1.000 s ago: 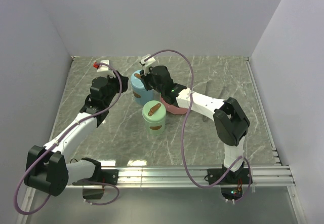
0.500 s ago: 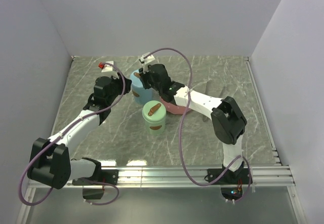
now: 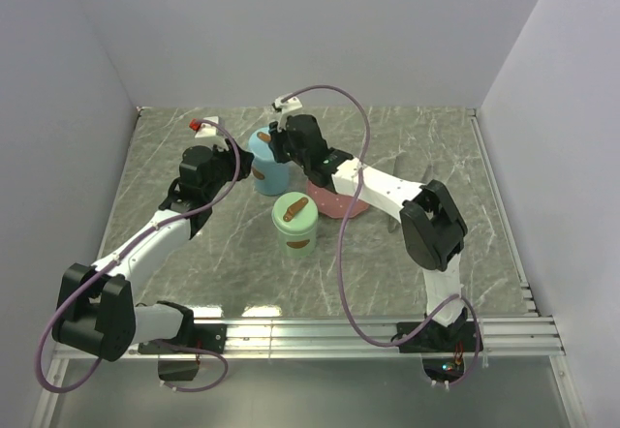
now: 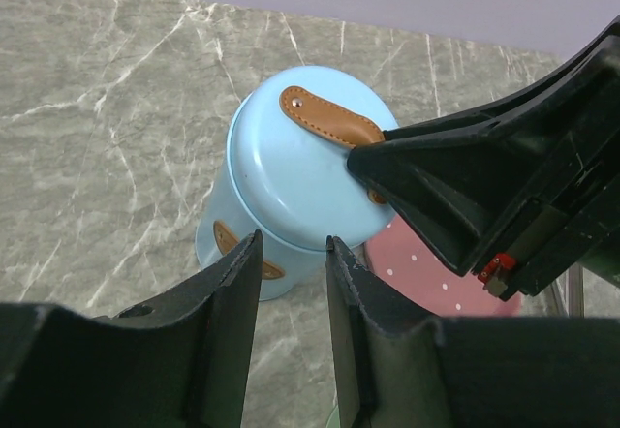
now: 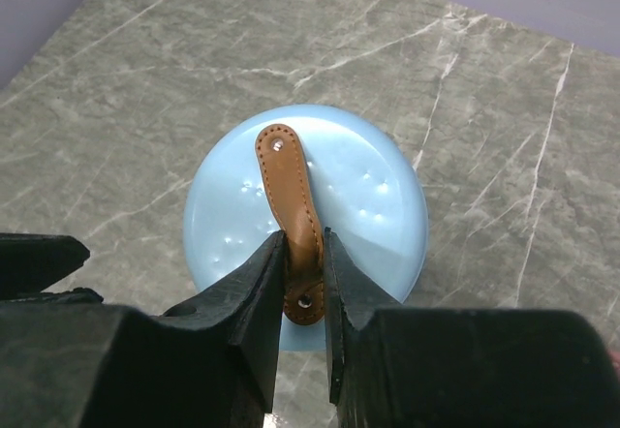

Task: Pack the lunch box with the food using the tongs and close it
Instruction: Move the lunch box

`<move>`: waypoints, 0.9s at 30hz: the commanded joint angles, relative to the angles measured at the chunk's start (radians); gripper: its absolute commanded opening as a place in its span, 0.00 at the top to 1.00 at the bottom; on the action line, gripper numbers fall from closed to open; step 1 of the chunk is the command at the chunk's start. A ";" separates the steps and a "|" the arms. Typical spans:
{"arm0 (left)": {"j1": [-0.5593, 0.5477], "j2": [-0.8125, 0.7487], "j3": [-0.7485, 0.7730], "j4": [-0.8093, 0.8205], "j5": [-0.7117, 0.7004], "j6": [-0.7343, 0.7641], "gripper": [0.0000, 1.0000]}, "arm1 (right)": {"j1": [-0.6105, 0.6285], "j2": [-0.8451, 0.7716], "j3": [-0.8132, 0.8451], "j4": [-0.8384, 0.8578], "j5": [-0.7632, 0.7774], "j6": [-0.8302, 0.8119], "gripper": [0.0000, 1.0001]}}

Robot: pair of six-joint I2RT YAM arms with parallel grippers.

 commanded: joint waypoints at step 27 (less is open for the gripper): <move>0.003 -0.012 0.010 0.091 0.049 -0.006 0.61 | -0.038 0.059 0.213 -0.190 -0.030 0.071 1.00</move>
